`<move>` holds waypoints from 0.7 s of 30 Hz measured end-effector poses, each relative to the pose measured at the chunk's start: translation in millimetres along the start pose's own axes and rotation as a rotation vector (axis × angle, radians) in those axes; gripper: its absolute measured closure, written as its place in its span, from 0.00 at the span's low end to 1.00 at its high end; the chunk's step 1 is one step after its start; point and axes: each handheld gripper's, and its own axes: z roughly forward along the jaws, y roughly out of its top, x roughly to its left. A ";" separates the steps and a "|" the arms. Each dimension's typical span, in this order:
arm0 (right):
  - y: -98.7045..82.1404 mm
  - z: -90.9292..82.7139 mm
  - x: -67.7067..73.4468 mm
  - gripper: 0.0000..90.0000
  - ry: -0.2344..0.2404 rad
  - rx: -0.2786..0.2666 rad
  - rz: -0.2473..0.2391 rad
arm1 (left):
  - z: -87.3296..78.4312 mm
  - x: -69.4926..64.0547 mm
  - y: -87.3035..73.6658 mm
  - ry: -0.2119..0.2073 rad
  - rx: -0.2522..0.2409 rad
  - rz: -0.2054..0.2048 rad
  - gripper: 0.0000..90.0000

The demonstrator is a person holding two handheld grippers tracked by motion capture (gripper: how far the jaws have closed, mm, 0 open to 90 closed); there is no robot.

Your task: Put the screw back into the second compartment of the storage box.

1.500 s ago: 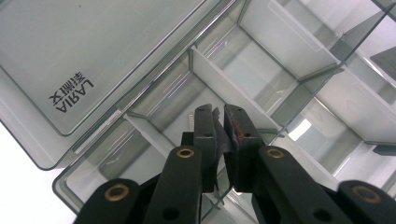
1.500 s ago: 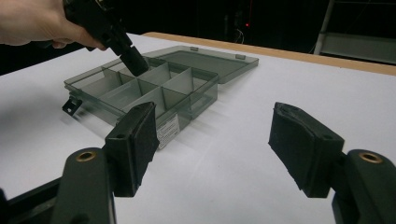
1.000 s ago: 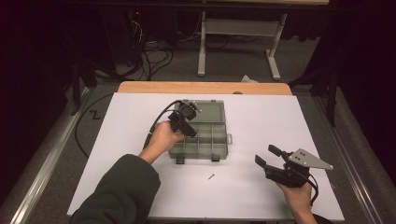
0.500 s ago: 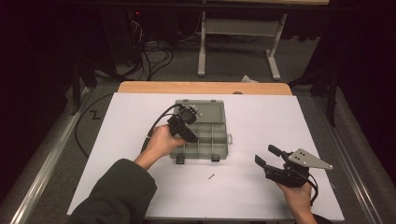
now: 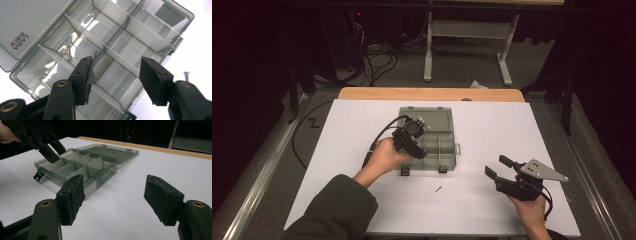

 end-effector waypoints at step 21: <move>0.0 0.0 0.1 0.38 0.001 -0.001 -0.002 | 5.1 -20.3 -2.0 -0.030 0.009 0.056 0.47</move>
